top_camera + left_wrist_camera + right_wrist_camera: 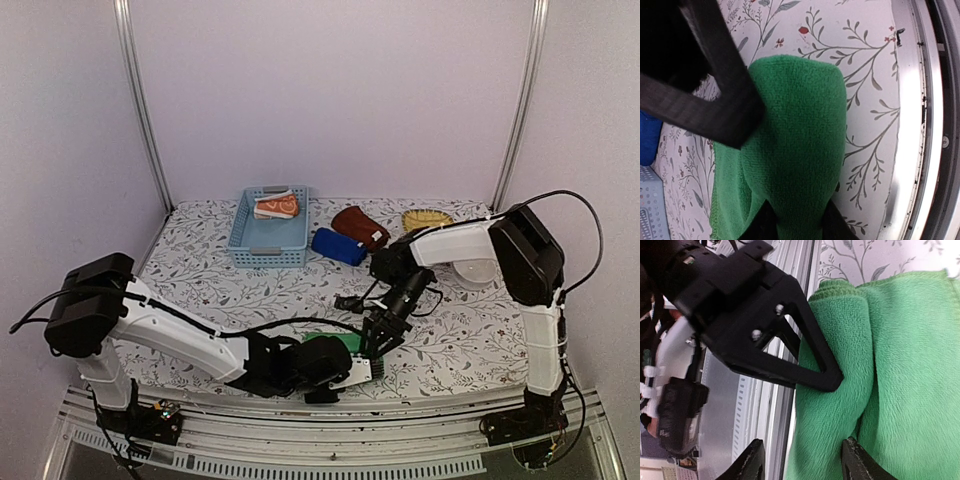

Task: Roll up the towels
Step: Roll the towel at the center of the board.

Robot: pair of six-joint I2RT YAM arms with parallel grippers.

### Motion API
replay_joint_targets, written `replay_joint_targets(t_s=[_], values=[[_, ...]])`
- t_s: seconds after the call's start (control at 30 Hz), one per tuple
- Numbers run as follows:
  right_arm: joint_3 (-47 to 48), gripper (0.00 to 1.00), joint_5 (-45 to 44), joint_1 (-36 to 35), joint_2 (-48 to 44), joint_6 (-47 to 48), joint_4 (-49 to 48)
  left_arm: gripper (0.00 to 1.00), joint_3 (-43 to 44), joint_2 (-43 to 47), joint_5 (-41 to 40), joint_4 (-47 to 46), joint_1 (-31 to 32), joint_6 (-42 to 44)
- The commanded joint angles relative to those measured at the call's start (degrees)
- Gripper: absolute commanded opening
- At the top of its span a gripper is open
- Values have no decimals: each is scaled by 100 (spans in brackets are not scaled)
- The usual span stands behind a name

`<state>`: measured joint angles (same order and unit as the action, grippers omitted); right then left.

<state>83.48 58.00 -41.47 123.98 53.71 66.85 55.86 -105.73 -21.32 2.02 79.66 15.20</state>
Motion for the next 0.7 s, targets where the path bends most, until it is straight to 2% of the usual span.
replay_joint_targets(t_s=[0.0, 0.13, 0.23, 0.33, 0.5, 0.67], values=[[-49, 56, -198, 524, -1378, 56, 201, 25, 83, 68, 1341, 697, -476, -542], [-346, 55, -720, 658, -2674, -629, -701, 24, 419, -195, 2982, 1145, -1062, -1063], [-975, 56, -1264, 658, -3600, -1208, -1739, 23, 554, -440, 3920, 1230, -1435, -1394], [-1585, 56, -1586, 612, -4288, -1301, -2280, 22, 713, -626, 4641, 1266, -1742, -1653], [-2337, 52, -2269, 157, -4752, -1018, -2704, 21, 1025, -1161, 5512, 1409, -2160, -2047], [-2932, 51, -3284, -636, -4656, -934, -3325, 21, 1091, -1336, 5910, 1321, -2395, -2329]])
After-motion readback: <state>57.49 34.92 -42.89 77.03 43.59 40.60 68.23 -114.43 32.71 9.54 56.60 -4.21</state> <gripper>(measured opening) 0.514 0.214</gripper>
